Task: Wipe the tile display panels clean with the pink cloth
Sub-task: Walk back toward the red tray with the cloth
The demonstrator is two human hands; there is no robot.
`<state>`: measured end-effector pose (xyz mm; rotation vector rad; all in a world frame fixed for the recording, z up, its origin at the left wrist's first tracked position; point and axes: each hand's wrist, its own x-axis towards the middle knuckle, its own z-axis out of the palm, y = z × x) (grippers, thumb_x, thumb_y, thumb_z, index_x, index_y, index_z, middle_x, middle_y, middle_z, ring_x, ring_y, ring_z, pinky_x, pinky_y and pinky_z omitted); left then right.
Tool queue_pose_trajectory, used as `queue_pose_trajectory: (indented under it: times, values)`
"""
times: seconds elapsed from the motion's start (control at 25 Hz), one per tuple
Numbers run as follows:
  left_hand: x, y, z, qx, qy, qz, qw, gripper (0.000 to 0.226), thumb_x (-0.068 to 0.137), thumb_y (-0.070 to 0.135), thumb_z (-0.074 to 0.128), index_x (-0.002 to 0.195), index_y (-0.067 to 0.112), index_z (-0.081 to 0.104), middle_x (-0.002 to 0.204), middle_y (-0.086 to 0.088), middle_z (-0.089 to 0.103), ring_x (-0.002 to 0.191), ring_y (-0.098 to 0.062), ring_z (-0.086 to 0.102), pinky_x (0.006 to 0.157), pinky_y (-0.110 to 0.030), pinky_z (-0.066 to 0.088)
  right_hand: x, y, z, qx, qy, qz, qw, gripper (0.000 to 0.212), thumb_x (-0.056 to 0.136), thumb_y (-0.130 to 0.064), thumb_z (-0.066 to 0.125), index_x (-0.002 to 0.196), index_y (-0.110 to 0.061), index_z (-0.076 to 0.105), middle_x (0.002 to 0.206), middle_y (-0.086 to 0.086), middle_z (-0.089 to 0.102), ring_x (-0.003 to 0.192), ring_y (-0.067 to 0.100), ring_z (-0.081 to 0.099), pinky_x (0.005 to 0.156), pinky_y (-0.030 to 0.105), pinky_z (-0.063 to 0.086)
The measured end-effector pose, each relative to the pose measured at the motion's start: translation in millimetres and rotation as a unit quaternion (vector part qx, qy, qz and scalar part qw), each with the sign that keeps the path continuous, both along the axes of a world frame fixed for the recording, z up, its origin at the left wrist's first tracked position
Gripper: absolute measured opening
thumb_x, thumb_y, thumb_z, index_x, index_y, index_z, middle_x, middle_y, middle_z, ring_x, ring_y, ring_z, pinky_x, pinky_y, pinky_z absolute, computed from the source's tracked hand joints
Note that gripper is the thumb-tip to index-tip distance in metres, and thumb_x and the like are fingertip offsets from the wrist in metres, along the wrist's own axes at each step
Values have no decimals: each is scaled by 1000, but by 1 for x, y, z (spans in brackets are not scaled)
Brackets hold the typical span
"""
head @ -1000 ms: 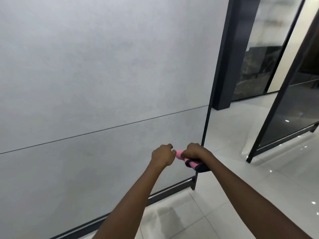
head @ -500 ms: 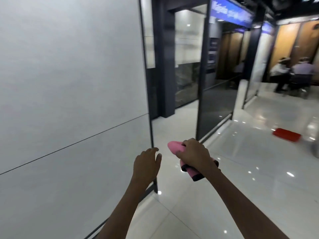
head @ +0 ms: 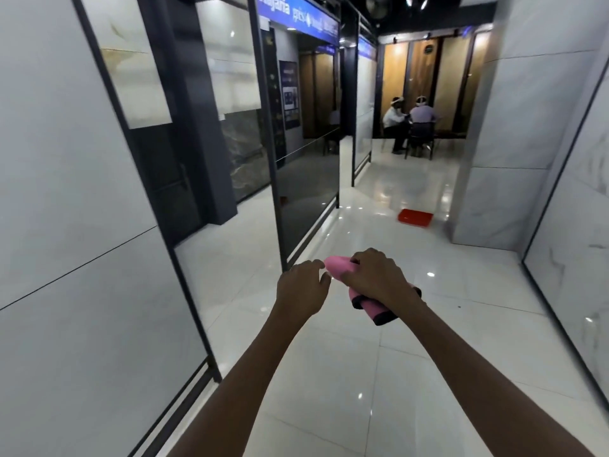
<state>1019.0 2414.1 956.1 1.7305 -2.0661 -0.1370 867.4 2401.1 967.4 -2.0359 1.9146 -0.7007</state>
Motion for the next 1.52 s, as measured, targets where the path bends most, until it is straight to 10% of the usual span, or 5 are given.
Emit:
queue_pose_trajectory:
  times: [0.6, 1.12, 1.52]
  values:
    - [-173, -298, -5, -23, 46, -148, 988, 40, 103, 36, 39, 140, 22, 48, 139, 3, 54, 124, -16, 53, 103, -30, 38, -177, -262, -6, -12, 35, -134, 990, 29, 87, -43, 58, 87, -15, 61, 83, 0, 59, 65, 17, 59, 61, 28, 46]
    - [-392, -630, 5, -28, 29, -146, 988, 42, 102, 38, 39, 140, 23, 48, 139, 4, 55, 123, -14, 53, 102, -27, 38, -398, -596, 3, -40, 37, -107, 993, 37, 86, -34, 63, 117, -15, 61, 100, -3, 51, 83, 20, 61, 81, 41, 55]
    - [-560, -947, -14, 36, 32, -162, 986, 43, 103, 38, 40, 142, 22, 45, 143, 1, 52, 128, -18, 51, 106, -30, 37, -574, -902, -14, 38, 51, -116, 991, 25, 89, -33, 59, 92, -9, 63, 87, 7, 65, 68, 19, 63, 62, 26, 51]
